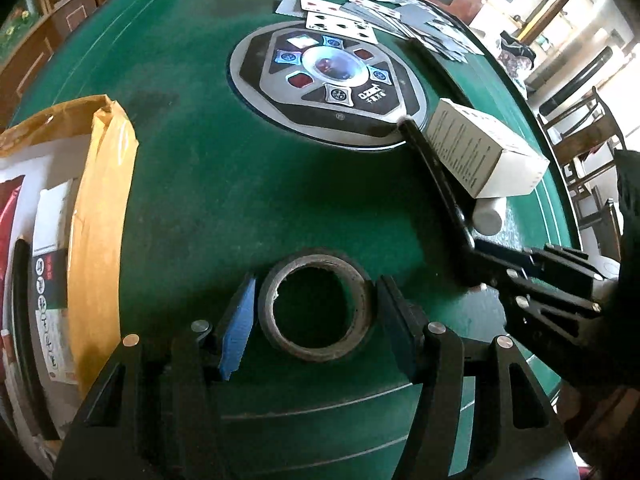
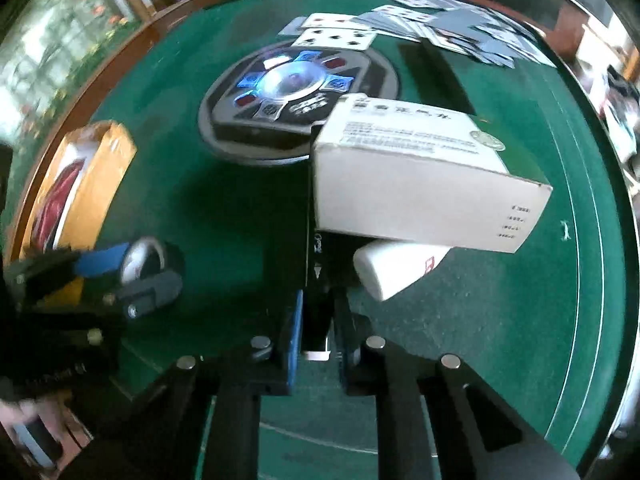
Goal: Organize objects
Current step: 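Grasp a black marker with the right tool while the left tool moves to the tape, then lift the black marker with the right tool while the left tool grasps the tape roll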
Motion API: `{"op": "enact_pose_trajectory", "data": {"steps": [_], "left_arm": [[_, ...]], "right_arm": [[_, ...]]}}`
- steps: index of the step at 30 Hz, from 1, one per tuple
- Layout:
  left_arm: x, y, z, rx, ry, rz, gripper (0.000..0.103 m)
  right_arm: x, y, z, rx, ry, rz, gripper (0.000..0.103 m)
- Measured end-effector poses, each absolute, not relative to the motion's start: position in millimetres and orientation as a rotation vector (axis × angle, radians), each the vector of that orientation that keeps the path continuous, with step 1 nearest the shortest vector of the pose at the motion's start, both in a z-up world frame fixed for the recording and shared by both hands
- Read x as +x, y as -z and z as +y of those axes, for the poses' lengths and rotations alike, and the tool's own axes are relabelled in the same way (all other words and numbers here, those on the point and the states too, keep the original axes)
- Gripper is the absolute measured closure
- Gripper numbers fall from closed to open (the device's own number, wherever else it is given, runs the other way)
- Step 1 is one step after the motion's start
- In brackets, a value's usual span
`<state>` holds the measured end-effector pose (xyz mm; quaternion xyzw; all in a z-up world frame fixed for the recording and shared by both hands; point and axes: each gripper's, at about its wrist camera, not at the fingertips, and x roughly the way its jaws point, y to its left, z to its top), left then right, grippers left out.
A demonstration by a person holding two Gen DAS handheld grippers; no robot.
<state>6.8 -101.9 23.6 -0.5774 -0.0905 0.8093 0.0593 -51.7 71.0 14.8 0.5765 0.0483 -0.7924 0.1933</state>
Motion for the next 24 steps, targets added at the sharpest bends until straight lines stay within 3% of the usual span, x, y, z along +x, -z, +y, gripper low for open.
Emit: {"op": "enact_pose_trajectory", "data": {"steps": [10, 14, 17, 19, 21, 24], "left_arm": [[10, -24, -102, -1.748, -2.456, -0.27, 0.044], [10, -24, -102, -1.749, -2.459, -0.253, 0.044], [11, -24, -100, -1.743, -2.467, -0.231, 0.044], [13, -24, -98, -1.736, -2.475, -0.203, 0.044], [15, -24, -96, -1.733, -2.488, -0.183, 0.044], [15, -24, -96, -1.73, -2.502, -0.195, 0.044]], "right_arm": [[3, -13, 104, 1.728, 1.949, 0.197, 0.088], [-8, -17, 94, 1.682, 2.03, 0.229, 0.06], [-14, -15, 82, 1.665, 2.062, 0.243, 0.059], [-12, -15, 77, 1.654, 2.096, 0.261, 0.06], [-11, -14, 75, 1.635, 2.13, 0.293, 0.083], [-9, -16, 75, 1.611, 2.168, 0.33, 0.09]]}}
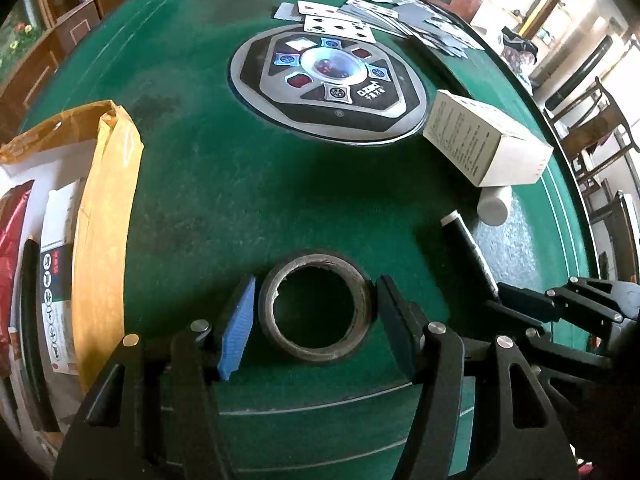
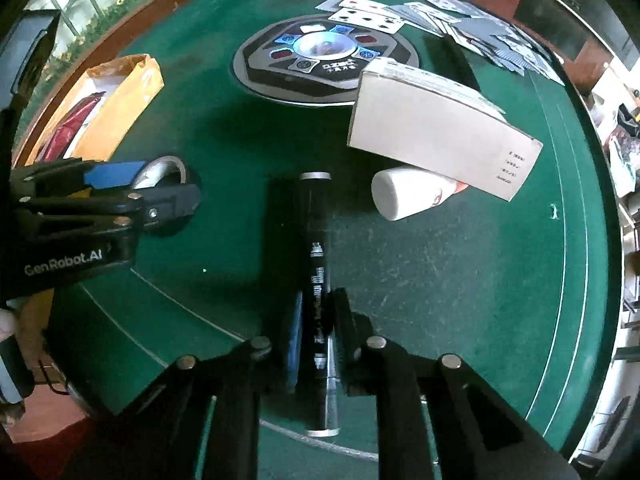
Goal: Organize objects
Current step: 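Lift the black marker with the right tool while the left tool grasps the tape roll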
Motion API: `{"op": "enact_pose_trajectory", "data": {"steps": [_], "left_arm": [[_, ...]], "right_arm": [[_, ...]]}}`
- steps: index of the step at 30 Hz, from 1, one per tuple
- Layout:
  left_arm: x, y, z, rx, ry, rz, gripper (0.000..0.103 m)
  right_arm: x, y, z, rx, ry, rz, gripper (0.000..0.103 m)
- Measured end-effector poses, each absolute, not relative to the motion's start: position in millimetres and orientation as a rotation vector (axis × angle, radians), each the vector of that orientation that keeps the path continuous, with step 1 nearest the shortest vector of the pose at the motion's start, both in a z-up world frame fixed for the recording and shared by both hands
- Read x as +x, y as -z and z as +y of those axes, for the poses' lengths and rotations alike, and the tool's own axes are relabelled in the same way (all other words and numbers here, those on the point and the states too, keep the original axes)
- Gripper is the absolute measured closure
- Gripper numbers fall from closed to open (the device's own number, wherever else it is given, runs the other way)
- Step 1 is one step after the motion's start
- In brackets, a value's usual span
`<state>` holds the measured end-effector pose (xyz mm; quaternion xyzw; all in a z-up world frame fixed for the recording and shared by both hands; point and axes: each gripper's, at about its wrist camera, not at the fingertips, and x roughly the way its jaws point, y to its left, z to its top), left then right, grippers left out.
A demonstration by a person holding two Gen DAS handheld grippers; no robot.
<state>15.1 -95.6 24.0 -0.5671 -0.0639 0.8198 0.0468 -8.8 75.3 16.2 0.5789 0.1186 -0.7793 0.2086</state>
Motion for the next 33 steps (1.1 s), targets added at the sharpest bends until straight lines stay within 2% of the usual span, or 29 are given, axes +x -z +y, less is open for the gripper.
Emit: {"op": "enact_pose_trajectory", "data": {"steps": [14, 26, 33], "left_arm": [[19, -33, -91, -1.711, -2.526, -0.15, 0.044], [27, -50, -95, -1.668, -2.534, -0.13, 0.044], [39, -64, -112, -1.656, -2.522, -0.201, 0.044]], "right_arm": [[-12, -46, 79, 1.586, 2.205, 0.085, 0.09], [-9, -56, 70, 1.567, 2.212, 0.046, 0.09], [-7, -59, 68, 1.562, 2.214, 0.006, 0.09]]}}
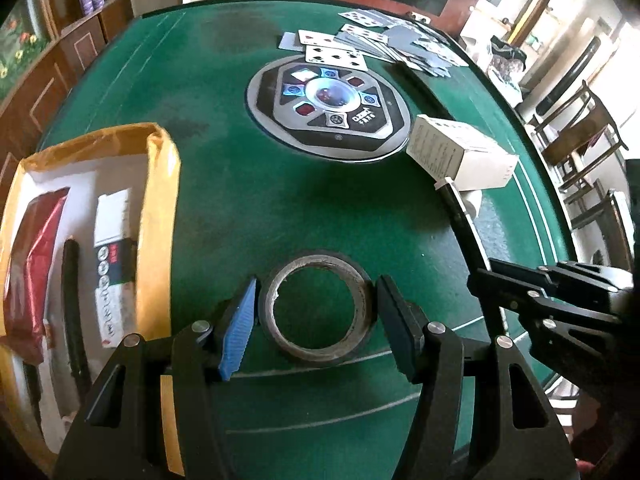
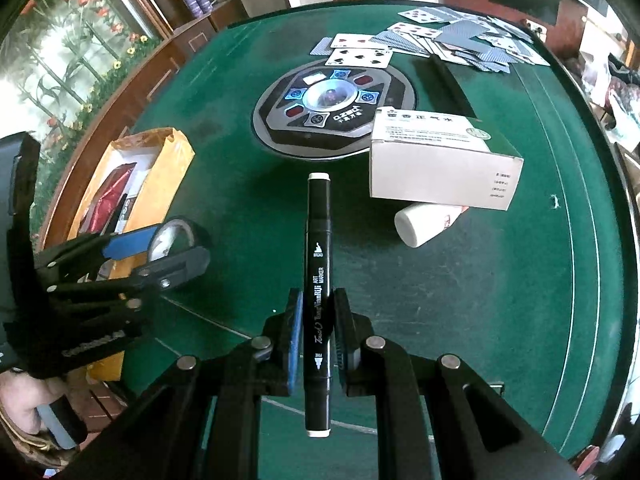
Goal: Organize objects
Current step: 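Lift the black marker with the right tool while the left tool grasps the tape roll, then carry the marker with the right tool while the left tool carries the tape roll over the cardboard box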
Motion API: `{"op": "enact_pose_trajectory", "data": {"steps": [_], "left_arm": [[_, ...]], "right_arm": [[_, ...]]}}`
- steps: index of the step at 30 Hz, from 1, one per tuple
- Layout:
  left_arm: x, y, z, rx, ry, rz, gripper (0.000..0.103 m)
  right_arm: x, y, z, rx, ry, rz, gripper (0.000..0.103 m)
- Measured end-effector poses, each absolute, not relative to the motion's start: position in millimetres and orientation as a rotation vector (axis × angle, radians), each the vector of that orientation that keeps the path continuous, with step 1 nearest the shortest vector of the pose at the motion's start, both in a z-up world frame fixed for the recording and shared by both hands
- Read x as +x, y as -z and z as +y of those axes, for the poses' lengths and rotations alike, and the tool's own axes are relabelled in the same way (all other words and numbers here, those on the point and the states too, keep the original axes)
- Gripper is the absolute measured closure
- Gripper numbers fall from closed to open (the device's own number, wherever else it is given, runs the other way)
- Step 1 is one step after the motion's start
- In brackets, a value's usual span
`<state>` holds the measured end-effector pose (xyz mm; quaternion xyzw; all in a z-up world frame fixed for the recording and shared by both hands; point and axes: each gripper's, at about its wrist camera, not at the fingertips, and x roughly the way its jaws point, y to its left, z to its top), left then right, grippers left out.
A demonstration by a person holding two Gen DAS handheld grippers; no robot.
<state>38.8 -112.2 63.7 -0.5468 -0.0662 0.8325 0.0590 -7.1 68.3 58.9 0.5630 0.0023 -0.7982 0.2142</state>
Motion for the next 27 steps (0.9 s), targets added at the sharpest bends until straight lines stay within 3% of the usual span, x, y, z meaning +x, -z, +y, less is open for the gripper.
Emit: {"op": "enact_pose_trajectory", "data": {"steps": [27], "left_arm": [[81, -103, -222, -1.634, -2.639, -0.421, 0.044]], "right_arm": [[-4, -65, -10, 1.511, 2.13, -0.004, 0.09]]}}
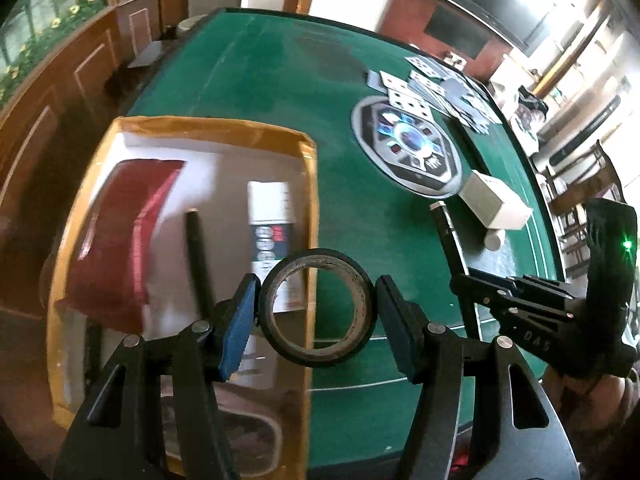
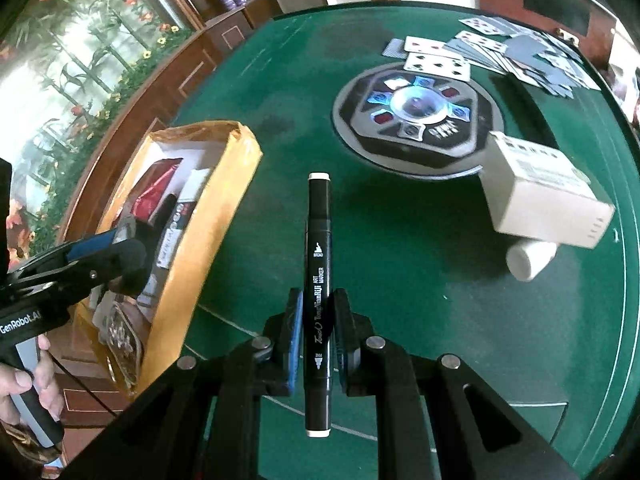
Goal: Organize objects
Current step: 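Carry the marker with the right tool while the left tool carries the tape roll over the cardboard box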
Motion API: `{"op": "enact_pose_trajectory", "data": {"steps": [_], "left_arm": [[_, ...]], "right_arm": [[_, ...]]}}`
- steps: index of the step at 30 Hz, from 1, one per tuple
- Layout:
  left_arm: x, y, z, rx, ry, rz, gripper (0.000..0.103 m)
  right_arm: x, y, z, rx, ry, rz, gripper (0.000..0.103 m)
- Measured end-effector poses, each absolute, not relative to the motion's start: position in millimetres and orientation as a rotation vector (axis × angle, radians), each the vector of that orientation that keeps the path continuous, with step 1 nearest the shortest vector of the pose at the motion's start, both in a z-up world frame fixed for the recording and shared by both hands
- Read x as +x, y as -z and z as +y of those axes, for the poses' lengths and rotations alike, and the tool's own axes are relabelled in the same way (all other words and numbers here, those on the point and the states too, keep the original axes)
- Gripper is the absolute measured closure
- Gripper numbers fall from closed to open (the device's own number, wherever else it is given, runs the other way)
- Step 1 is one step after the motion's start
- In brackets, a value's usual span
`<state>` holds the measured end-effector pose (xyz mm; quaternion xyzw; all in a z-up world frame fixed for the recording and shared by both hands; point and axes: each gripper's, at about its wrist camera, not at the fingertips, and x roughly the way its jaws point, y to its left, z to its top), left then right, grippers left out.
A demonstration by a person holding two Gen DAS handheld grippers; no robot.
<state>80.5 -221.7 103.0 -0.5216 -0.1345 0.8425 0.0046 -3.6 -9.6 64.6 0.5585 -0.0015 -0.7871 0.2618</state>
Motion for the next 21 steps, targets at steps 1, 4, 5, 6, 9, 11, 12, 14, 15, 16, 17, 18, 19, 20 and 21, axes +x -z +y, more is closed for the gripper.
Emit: {"op": "enact_pose_trajectory", "data": {"steps": [1, 4, 5, 6, 9, 11, 12, 14, 15, 16, 17, 18, 19, 20, 21], "left_arm": [[83, -104, -229, -1.633, -2.651, -0.442, 0.044], [90, -105, -246, -1.64, -2.675, -0.498, 0.044], [92, -105, -251, -1.644, -2.682, -0.509, 0.044], [94, -105, -255, -1.648, -2.689, -0.515, 0.044], [100, -104, -270, -1.663, -2.713, -0.531, 0.044], [103, -102, -280, -1.679, -2.723, -0.549, 0.044], [105, -100, -285, -1.688, -2.723, -0.568, 0.044], [107, -96, -294, -1.703, -2.719, -0.599, 0.044], [106, -94, -296, -1.711, -2.72, -0.604, 0.044], [107, -91, -300, -1.725, -2.72, -0.614, 0.044], [107, -89, -302, -1.732, -2.714, -0.628, 0.044], [108, -87, -304, -1.737, -2.709, -0.641, 0.044], [109, -85, -306, -1.743, -2.704, -0.652, 0.044], [110, -82, -308, -1.753, -2.699, -0.66, 0.044], [112, -79, -309, -1.762, -2.691, -0.67, 0.044]], "right_arm": [[-4, -65, -13, 1.507, 2.126, -0.006, 0.09], [-4, -67, -22, 1.497, 2.113, -0.001, 0.09], [-4, -68, -25, 1.494, 2.108, 0.003, 0.09], [-4, -68, -28, 1.492, 2.104, 0.006, 0.09], [-5, -68, -37, 1.489, 2.092, 0.015, 0.09], [-5, -68, -41, 1.485, 2.085, 0.019, 0.09], [-5, -68, -44, 1.483, 2.081, 0.021, 0.09], [-5, -69, -49, 1.478, 2.074, 0.025, 0.09], [-5, -69, -51, 1.476, 2.072, 0.028, 0.09], [-4, -69, -53, 1.473, 2.069, 0.029, 0.09], [-4, -69, -55, 1.473, 2.065, 0.029, 0.09], [-3, -69, -57, 1.473, 2.062, 0.03, 0.09], [-3, -68, -58, 1.474, 2.06, 0.034, 0.09], [-3, -68, -60, 1.474, 2.058, 0.04, 0.09], [-2, -68, -61, 1.475, 2.057, 0.046, 0.09]]}}
